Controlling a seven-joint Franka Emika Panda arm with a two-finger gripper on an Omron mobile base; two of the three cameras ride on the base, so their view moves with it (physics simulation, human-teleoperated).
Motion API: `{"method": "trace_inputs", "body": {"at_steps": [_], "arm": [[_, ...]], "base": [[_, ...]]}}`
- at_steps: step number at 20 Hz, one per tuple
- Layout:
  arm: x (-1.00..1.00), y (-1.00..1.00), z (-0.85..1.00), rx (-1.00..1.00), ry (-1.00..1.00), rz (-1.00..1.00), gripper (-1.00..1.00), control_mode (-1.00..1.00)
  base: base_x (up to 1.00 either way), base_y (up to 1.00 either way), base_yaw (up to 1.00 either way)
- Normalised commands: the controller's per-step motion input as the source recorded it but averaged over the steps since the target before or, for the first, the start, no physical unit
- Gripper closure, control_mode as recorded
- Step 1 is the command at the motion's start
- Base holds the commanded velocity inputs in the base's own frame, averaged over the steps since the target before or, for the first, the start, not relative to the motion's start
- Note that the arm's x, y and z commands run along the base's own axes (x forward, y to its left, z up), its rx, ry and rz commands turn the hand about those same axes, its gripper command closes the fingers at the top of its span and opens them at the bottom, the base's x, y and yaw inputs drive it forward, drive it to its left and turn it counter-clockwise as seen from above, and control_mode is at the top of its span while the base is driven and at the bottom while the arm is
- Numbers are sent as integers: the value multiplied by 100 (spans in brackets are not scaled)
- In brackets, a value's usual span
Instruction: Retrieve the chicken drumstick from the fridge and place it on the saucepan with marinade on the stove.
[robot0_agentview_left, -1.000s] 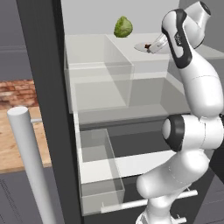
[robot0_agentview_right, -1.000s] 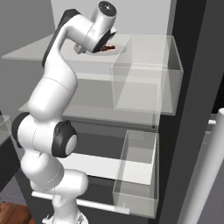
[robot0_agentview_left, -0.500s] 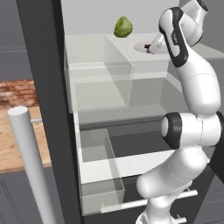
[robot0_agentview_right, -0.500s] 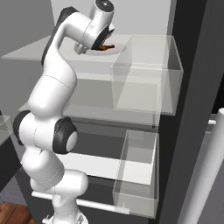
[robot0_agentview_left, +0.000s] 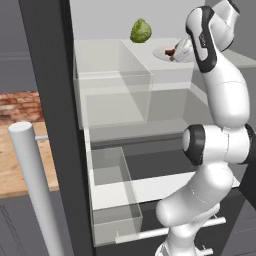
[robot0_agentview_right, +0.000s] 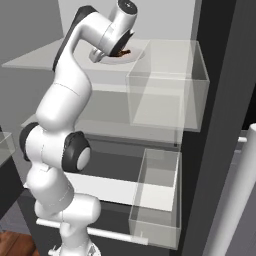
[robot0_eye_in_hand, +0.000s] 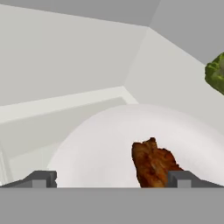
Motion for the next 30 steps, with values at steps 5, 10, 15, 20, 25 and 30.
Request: {"method": "trace_inputs", "body": {"at_steps": [5, 10, 15, 20, 25, 30], "arm": [[30, -21, 2, 0, 0, 0, -100, -100], [39, -2, 22, 0, 0, 0, -100, -100], [3, -3, 51, 0, 0, 0, -100, -100], [4, -18, 9, 0, -1, 0, -100, -100], [-1, -19, -36, -1, -10, 0, -100, -100], [0, -1, -44, -1, -18, 0, -100, -100]], "base": [[0, 0, 0], [0, 0, 0], [0, 0, 0], [0, 0, 0], [0, 0, 0], [0, 0, 0]]}}
